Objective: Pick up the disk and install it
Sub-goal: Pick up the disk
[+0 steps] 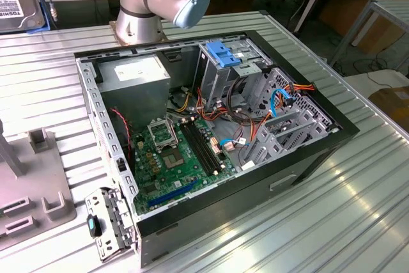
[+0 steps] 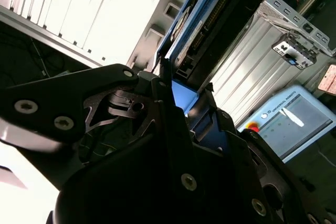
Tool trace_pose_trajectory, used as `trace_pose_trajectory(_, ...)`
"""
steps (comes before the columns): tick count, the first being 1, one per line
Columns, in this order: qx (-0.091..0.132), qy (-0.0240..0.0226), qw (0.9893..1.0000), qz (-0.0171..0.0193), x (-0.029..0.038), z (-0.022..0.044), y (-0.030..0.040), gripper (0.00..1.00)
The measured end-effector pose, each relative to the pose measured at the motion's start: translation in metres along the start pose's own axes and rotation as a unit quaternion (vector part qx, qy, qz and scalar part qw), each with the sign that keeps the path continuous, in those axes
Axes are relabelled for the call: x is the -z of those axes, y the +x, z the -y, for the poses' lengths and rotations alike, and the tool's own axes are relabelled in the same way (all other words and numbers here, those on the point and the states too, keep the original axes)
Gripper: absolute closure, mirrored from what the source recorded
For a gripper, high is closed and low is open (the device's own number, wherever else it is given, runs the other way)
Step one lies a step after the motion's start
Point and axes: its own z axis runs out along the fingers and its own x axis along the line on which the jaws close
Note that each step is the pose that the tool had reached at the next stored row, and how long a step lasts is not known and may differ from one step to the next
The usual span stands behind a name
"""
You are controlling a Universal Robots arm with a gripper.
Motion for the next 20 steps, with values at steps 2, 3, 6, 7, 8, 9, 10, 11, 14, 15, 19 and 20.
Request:
trace_pose_trajectory(2,0.0,-0.0013,1.0,0.0,-0.0003,0.0072,0.0001,0.64)
trace_pose_trajectory(3,0.0,-0.0018,1.0,0.0001,-0.0005,0.0108,0.0002,0.64)
trace_pose_trajectory(6,0.0,-0.0031,1.0,0.0001,-0.0008,0.0176,0.0004,0.64)
trace_pose_trajectory(7,0.0,-0.0038,1.0,0.0001,-0.001,0.0218,0.0005,0.64)
trace_pose_trajectory(8,0.0,-0.0042,1.0,0.0001,-0.0011,0.024,0.0005,0.64)
trace_pose_trajectory(9,0.0,-0.0045,1.0,0.0001,-0.0011,0.0261,0.0006,0.64)
trace_pose_trajectory(10,0.0,-0.0052,1.0,0.0001,-0.0013,0.0303,0.0007,0.64)
trace_pose_trajectory(11,0.0,-0.0056,1.0,0.0001,-0.0014,0.0334,0.0007,0.64)
trace_pose_trajectory(14,0.0,-0.0061,1.0,0.0,-0.0018,0.0396,0.0009,0.64)
trace_pose_trajectory(15,0.0,-0.0062,1.0,-0.0001,-0.0019,0.0412,0.0009,0.64)
trace_pose_trajectory(19,0.0,-0.0081,1.0,-0.0044,-0.0023,0.0526,0.0012,0.64)
trace_pose_trajectory(20,0.0,-0.0084,0.9999,-0.0068,-0.0024,0.0549,0.0012,0.64)
